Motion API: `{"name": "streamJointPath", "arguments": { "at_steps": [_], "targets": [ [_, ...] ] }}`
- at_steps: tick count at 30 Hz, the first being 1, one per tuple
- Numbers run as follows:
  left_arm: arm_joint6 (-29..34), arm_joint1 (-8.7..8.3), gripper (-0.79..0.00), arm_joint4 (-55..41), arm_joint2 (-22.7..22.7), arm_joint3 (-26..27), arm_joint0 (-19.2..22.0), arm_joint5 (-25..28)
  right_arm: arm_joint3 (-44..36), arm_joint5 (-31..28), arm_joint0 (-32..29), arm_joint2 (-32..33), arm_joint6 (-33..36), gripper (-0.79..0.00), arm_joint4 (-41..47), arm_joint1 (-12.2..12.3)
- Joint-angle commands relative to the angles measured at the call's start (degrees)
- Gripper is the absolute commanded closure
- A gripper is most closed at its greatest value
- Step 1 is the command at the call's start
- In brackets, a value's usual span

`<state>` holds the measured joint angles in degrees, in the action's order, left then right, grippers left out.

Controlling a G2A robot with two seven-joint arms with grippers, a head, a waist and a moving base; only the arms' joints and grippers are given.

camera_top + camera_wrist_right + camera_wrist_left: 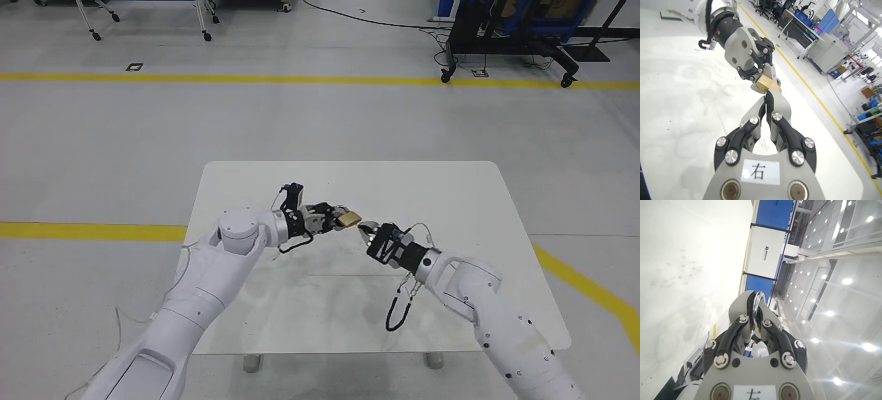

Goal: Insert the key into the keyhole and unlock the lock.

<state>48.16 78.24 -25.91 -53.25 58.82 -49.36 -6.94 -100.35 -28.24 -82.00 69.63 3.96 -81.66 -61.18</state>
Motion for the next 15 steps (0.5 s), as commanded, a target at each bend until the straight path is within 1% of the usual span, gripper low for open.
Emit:
{"name": "streamJointPath", "arguments": {
  "at_steps": [1, 3, 9, 11, 15],
  "targets": [
    [-0.9, -0.02, 0.000, 0.6, 0.0, 0.8, -0.6, 0.7, 1.1, -1.4, 0.6, 0.6, 1.7, 0.000, 5.7, -0.1],
    [-1.4, -0.10, 0.000, 1.1, -0.2, 1.3, -0.9, 1.5, 2.3, -3.0, 1.1, 1.2, 2.1, 0.000, 9.3, -0.1],
    [-2.1, -0.29, 0.000, 2.1, -0.8, 2.3, -1.6, 2.3, 4.2, -8.4, 1.8, 2.1, 2.1, 0.000, 16.5, -0.1],
    [-2.3, -0.33, 0.000, 2.6, -0.8, 2.6, -1.8, 2.7, 5.4, -10.9, 2.0, 2.3, 1.7, 0.000, 20.2, -0.1],
    [-2.5, -0.38, 0.000, 3.1, -1.0, 3.0, -2.1, 3.1, 8.5, -14.4, 3.5, 2.3, 3.2, 0.000, 26.1, -0.1]
  ]
}}
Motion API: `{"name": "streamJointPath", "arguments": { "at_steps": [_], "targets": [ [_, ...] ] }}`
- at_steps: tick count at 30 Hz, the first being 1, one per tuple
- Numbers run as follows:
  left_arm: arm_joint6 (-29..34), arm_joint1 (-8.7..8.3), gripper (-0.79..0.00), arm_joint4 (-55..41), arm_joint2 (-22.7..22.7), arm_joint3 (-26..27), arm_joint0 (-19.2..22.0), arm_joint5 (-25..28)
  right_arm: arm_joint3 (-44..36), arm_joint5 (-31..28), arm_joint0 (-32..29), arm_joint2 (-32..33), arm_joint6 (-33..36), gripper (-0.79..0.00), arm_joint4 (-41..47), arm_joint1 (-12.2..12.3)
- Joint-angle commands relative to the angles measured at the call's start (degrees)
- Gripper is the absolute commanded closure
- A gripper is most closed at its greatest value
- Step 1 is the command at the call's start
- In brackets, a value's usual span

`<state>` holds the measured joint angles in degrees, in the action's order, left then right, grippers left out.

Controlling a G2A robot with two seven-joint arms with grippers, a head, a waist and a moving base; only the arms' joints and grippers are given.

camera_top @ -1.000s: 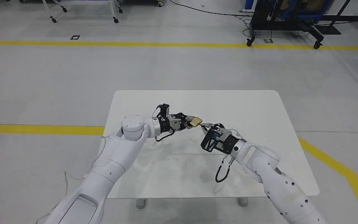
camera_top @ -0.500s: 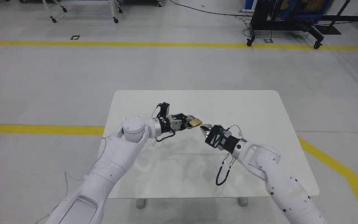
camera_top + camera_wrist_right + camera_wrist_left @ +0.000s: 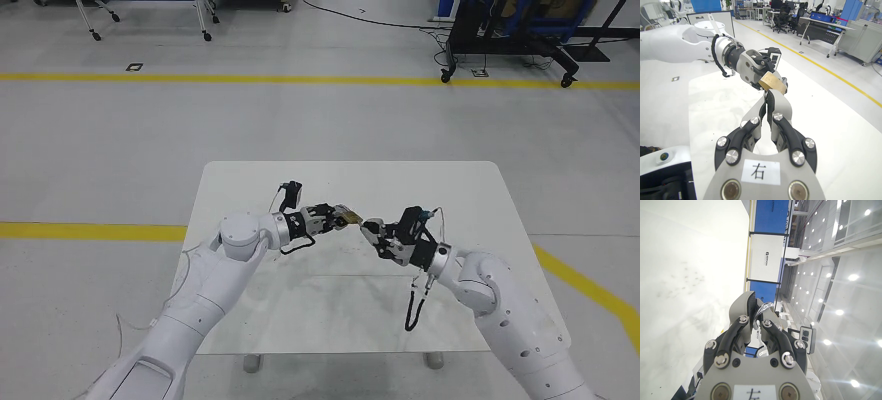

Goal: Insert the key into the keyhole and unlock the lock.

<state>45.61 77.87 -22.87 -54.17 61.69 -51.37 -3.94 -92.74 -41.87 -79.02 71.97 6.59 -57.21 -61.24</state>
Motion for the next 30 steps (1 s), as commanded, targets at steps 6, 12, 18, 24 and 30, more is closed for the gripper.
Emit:
{"name": "streamJointPath", "arguments": {
  "at_steps": [6, 12, 18, 24, 30],
  "targets": [
    [0.4, -0.05, 0.000, -0.2, -0.5, 0.3, -0.3, 0.1, 1.4, -1.0, 1.8, -0.4, 1.9, 0.000, 0.8, 0.0],
    [0.5, -0.06, 0.000, -0.3, -0.8, 0.1, -0.3, -0.2, -0.6, 1.5, 1.4, -1.1, 1.0, -0.363, -7.6, 0.1],
    [0.6, 0.00, 0.000, -0.5, -0.9, 0.1, -0.3, -0.3, -1.6, 2.3, -0.3, 0.5, -2.8, -0.456, -11.4, 0.5],
    [0.2, 0.02, 0.000, 0.5, -0.7, -0.2, -0.2, -0.7, -1.9, 1.6, -3.5, 5.7, -8.2, -0.468, -11.9, 1.3],
    [-2.2, 0.24, 0.000, 6.4, 1.9, -1.4, 0.6, -5.4, -3.6, 3.9, -8.4, 12.9, -13.3, -0.785, -13.3, 2.2]
  ]
}}
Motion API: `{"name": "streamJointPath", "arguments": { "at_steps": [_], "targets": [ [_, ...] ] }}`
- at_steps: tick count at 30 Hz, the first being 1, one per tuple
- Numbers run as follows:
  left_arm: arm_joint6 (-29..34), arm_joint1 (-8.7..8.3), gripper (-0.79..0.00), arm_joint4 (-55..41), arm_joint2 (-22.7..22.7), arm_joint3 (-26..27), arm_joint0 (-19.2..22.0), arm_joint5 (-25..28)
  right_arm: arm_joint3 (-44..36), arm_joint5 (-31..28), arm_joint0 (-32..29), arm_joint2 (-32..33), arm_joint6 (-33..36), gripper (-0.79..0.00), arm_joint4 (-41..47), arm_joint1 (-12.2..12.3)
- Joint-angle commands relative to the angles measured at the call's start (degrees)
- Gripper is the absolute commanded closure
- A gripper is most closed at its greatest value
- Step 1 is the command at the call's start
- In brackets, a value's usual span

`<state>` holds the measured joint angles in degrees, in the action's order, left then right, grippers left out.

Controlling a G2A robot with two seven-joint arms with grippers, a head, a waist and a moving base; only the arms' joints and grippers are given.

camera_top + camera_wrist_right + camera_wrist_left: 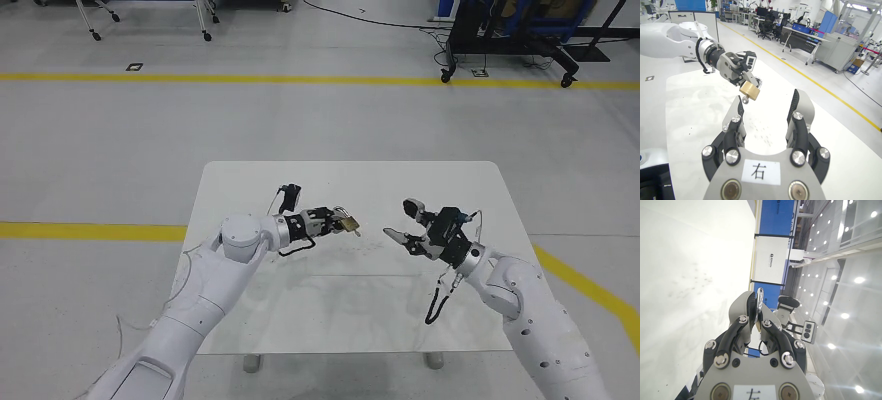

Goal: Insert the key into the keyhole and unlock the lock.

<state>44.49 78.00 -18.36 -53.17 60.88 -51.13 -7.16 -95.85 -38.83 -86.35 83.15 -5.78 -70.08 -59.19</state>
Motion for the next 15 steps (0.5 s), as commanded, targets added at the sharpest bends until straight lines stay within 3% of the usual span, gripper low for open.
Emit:
{"name": "streamJointPath", "arguments": {
  "at_steps": [1, 8, 10, 11, 12, 13, 15],
  "targets": [
    [-2.1, 0.27, 0.000, 2.7, 1.5, -0.8, 0.7, -3.7, -1.1, 1.3, -2.1, 2.7, -1.7, -0.785, -0.9, 0.3],
    [-2.9, 1.61, 0.000, 8.2, 6.9, -3.8, 3.1, -12.8, -3.6, 2.2, -8.1, 8.5, -7.6, -0.785, -1.5, 0.8],
    [-3.7, 1.94, 0.000, 9.9, 8.0, -4.5, 3.5, -12.9, -3.7, 2.1, -8.4, 8.7, -7.9, -0.785, -1.5, 0.8],
    [-3.5, 2.11, -0.120, 10.2, 8.5, -4.9, 3.7, -13.3, -3.7, 2.1, -8.4, 8.7, -7.9, -0.785, -1.5, 0.8],
    [-3.5, 2.26, -0.323, 10.3, 8.8, -5.2, 3.9, -13.4, -3.7, 2.1, -8.4, 8.7, -7.9, -0.785, -1.5, 0.8],
    [-3.6, 2.40, -0.360, 10.4, 9.1, -5.5, 4.0, -13.3, -3.7, 2.1, -8.4, 8.7, -7.9, -0.785, -1.5, 0.8],
    [-3.2, 2.63, -0.511, 10.5, 9.4, -6.0, 4.3, -13.4, -3.7, 2.1, -8.4, 8.7, -7.9, -0.785, -1.5, 0.8]
  ]
}}
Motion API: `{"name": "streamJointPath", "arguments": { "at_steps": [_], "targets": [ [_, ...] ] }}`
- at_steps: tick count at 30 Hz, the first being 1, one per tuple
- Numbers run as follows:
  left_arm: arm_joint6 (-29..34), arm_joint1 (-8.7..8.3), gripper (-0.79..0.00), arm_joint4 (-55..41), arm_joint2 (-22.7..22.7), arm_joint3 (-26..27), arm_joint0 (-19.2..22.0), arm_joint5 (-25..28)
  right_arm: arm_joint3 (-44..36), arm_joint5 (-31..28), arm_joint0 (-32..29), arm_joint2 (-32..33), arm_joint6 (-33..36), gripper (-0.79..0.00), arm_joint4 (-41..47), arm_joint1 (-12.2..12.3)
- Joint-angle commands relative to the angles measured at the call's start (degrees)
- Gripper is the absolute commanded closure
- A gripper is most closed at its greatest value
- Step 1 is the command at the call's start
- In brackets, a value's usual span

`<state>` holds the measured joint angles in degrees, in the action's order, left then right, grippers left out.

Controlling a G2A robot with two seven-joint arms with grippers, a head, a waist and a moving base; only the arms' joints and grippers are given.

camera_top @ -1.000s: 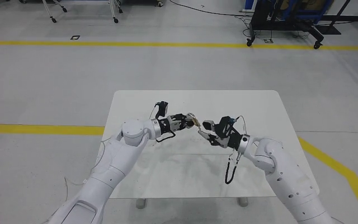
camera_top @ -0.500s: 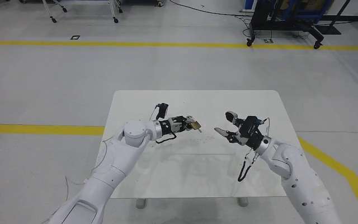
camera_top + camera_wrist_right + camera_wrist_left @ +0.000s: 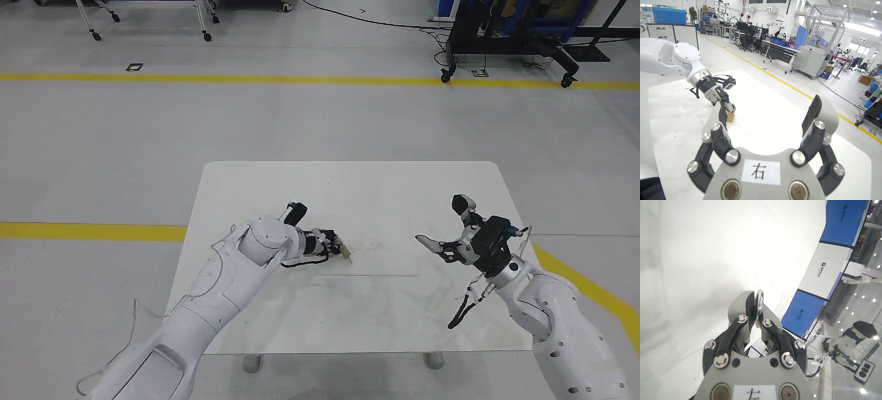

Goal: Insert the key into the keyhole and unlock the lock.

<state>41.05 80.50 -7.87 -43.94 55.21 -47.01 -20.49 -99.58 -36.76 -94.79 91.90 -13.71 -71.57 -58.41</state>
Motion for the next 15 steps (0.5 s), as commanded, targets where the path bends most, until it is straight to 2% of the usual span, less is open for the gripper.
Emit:
{"name": "streamJointPath", "arguments": {
  "at_steps": [1, 2, 8, 11, 15],
  "targets": [
    [0.4, 0.21, -0.514, -0.1, 0.2, -0.5, 0.3, -0.1, 0.0, 0.0, 0.0, 0.0, 0.0, -0.785, 0.0, 0.0],
    [0.5, 0.28, -0.520, 0.0, 0.3, -0.6, 0.4, -0.1, 0.0, 0.0, 0.0, 0.0, 0.0, -0.785, 0.0, 0.0],
    [0.9, 0.27, -0.767, 0.0, -0.2, 0.9, -0.1, -0.4, 0.0, 0.0, 0.0, 0.0, 0.0, -0.785, 0.0, 0.0],
    [1.8, -0.18, -0.785, -1.8, -1.9, 3.8, -1.4, -0.2, 0.0, 0.0, 0.0, 0.0, 0.0, -0.785, 0.0, 0.0],
    [1.7, -1.59, -0.785, -1.7, -5.3, 10.3, -4.2, -0.2, 0.0, 0.0, 0.0, 0.0, 0.0, -0.785, 0.0, 0.0]
  ]
}}
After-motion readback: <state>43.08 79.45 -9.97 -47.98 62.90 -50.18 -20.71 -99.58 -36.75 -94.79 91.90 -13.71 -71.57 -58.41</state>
